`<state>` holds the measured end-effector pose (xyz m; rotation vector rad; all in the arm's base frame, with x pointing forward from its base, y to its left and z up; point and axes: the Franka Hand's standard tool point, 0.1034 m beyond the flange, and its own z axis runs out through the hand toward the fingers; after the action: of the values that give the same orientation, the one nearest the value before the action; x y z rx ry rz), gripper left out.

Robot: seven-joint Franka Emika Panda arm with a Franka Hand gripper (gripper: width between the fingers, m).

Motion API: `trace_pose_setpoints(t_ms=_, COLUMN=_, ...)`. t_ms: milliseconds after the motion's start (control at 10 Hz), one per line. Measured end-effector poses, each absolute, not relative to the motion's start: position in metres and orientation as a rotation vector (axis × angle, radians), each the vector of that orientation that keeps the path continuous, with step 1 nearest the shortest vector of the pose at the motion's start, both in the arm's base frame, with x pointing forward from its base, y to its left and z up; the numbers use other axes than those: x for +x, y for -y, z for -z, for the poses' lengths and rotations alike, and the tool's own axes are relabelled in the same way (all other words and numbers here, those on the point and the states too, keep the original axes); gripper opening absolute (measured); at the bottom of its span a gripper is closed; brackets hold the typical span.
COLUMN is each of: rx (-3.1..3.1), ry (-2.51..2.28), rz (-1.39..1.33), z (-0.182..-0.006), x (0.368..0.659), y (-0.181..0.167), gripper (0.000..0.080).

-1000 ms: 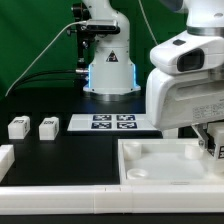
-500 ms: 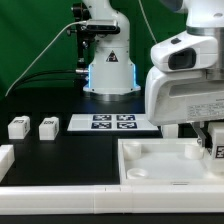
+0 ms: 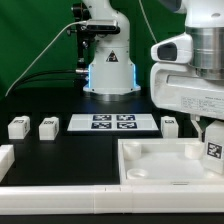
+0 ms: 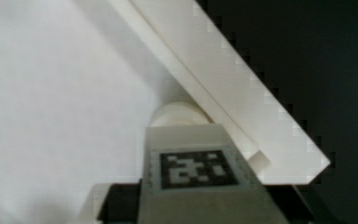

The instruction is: Assemble one leg

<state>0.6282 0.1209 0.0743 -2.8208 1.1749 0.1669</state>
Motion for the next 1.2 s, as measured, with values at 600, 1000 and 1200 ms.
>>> trace_pose_setpoints(t_ms=600, rx=-2.384, ry=-1.933, rz=-0.226, z=-0.074, x=0.626, y=-0.132, gripper=0.0296)
trace_pose_setpoints(t_ms=1000, rx=-2.461, ry=-1.826, rz=-0.222, z=-0.074, x=0.625, y=-0.135, gripper=0.0625)
trace_pose_setpoints(t_ms=1200, rx=-2.621, ry=-1.569, rz=-0.208, z=-0.074, x=0.625, y=-0.135, gripper=0.0648)
